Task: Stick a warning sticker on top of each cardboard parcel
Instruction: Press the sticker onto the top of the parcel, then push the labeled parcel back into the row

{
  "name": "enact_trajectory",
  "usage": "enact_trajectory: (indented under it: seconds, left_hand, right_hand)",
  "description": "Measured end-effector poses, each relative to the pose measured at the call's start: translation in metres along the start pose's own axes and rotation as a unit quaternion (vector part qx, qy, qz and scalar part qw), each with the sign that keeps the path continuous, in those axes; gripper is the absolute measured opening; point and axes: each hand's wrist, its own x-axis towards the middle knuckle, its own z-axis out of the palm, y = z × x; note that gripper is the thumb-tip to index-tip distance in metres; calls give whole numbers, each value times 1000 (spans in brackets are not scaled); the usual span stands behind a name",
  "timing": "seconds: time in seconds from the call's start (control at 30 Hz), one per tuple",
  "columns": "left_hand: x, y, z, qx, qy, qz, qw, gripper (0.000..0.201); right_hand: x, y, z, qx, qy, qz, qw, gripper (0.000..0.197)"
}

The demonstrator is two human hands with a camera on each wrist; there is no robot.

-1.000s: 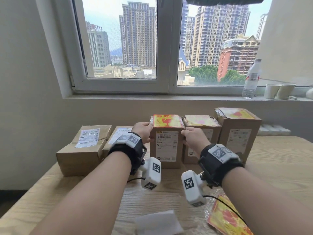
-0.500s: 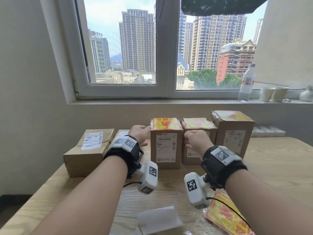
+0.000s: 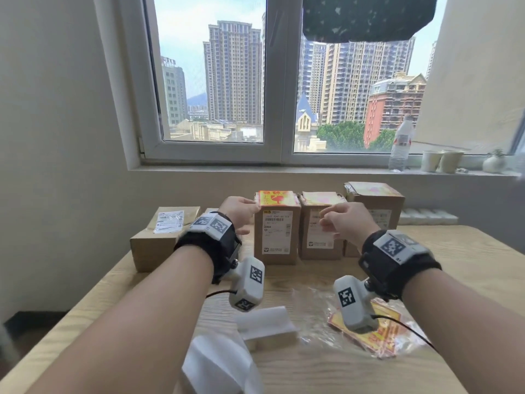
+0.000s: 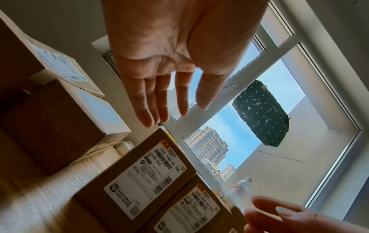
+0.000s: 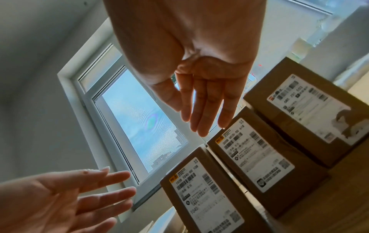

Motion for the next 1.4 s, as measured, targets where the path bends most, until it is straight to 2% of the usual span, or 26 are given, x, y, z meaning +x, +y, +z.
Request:
enact_trajectory:
  seconds: [0.13, 0.23, 0.4, 0.5, 0.67, 0.83, 0.97, 1.2, 1.4]
  left_hand:
    - [-25, -8, 7, 47, -13, 7, 999, 9]
    - [-41, -17, 17, 65, -32, 8, 997, 10]
    - [-57, -43, 38, 63, -74, -19, 995, 14]
    - [-64, -58, 51, 56, -95, -33, 993, 14]
    - [-69, -72, 73, 33, -129, -47, 990, 19]
    - [-63, -78, 75, 43, -136, -49, 989, 17]
    - [-52, -80, 58, 33, -107, -65, 992, 14]
    - [-16, -76, 11, 24, 3, -62, 998, 18]
    - [27, -80, -38, 17, 108, -51, 993, 27]
  right_hand:
    - [-27, 7, -10, -85, 2, -43, 995, 22]
    - [-42, 19, -13, -135, 0, -55, 989, 17]
    - [-60, 45, -9, -164, -22, -33, 986, 13]
    - [-69, 60, -1, -176, -41, -16, 983, 5]
    - [-80, 78, 20, -270, -82, 21, 959, 29]
    - [-76, 87, 31, -321, -93, 31, 942, 13]
    - [-68, 83, 36, -299, -97, 33, 949, 7]
    - [-37, 37, 58, -148, -87, -3, 985, 9]
    - [1, -5, 104, -72, -154, -9, 985, 14]
